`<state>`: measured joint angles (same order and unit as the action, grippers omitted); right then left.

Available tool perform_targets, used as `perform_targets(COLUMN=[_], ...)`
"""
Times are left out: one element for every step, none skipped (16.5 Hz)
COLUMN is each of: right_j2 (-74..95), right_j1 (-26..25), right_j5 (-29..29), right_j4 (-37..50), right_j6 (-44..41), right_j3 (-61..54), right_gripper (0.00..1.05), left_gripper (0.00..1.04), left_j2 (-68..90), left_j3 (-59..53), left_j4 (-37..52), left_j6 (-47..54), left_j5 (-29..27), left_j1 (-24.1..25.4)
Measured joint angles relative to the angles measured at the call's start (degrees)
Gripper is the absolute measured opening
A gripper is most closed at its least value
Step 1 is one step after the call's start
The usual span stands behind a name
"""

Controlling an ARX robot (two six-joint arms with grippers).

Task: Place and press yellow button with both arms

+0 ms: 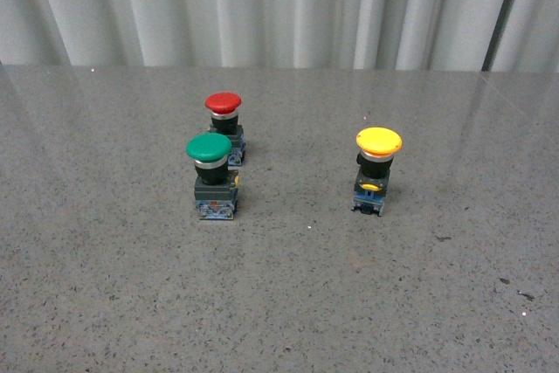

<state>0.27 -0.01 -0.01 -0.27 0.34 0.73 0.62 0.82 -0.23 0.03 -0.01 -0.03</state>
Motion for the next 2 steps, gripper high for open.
perform_targets(right_j2=[0.0, 0.0], right_j1=[0.0, 0.0], right_j5=[0.0, 0.0], right_j4=[0.0, 0.0], right_j6=[0.0, 0.0], right_j3=[0.0, 0.0], right_gripper=[0.98, 0.98], left_gripper=[0.98, 0.98], left_j2=[0.0, 0.0], left_j3=[0.0, 0.0], left_j4=[0.0, 0.0], left_j6=[0.0, 0.0], left_j5=[0.0, 0.0], left_j1=[0.0, 0.0])
